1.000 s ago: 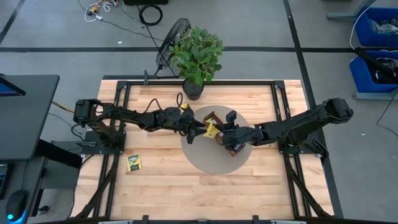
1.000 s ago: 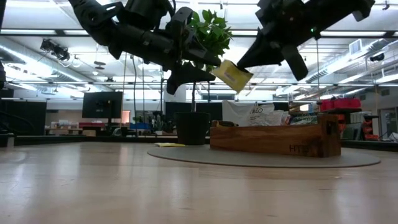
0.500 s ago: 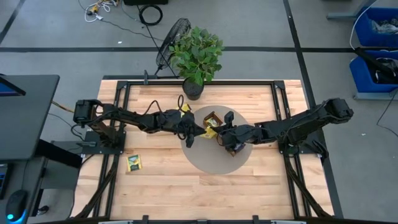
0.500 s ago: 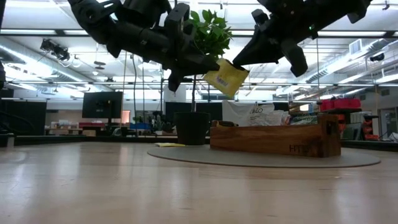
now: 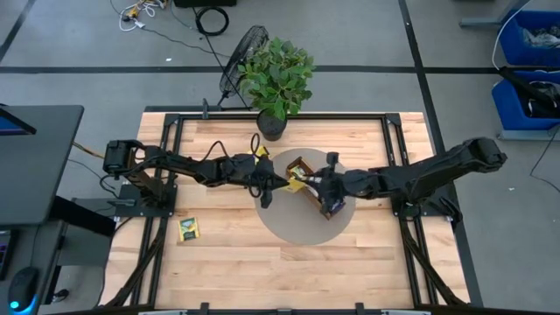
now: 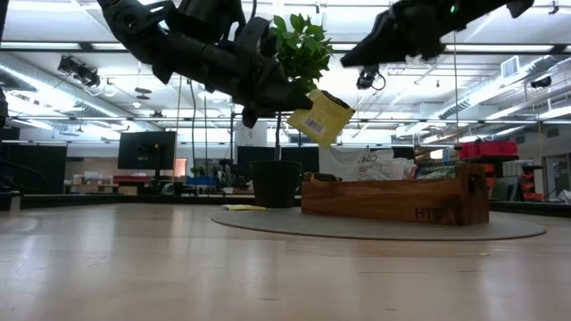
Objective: Pick & Place Tea
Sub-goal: Put the yellow tea bag into the left section of the wooden organizer
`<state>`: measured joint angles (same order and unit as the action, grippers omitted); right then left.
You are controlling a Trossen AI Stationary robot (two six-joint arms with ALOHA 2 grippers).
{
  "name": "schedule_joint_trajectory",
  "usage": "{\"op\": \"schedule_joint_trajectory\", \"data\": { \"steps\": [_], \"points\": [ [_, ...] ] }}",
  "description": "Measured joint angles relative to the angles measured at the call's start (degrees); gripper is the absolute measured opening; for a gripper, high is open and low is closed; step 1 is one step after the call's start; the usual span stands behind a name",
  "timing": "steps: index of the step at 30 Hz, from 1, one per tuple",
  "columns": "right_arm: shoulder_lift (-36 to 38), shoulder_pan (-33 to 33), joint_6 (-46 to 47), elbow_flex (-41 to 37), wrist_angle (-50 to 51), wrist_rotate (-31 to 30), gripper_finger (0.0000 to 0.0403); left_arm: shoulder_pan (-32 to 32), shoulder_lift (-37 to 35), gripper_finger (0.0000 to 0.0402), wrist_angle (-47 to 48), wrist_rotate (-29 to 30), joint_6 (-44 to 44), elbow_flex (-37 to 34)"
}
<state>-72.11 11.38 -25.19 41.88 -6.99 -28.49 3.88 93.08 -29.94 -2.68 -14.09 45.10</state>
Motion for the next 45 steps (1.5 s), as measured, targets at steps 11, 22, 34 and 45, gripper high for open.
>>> {"op": "schedule_joint_trajectory", "data": {
  "steps": [11,22,34,45],
  "points": [
    [6.2,-7.0,26.2,0.0,8.5,14.6,0.02,0.0,0.0,0.0002,-1.0,5.3,12.7,0.0],
    [5.2,-9.5,25.3,0.0,8.1,17.6,0.0233,-1.9,0.0,0.0002,-5.1,4.4,19.3,0.0],
    [5.2,-9.5,25.6,0.0,7.3,20.6,0.0195,-2.8,0.0,0.0002,-9.7,4.4,21.2,0.0],
    [5.2,-9.6,24.5,0.0,7.1,23.6,0.0045,-2.8,0.0,0.0002,-9.7,4.4,20.8,0.0]
  ]
}}
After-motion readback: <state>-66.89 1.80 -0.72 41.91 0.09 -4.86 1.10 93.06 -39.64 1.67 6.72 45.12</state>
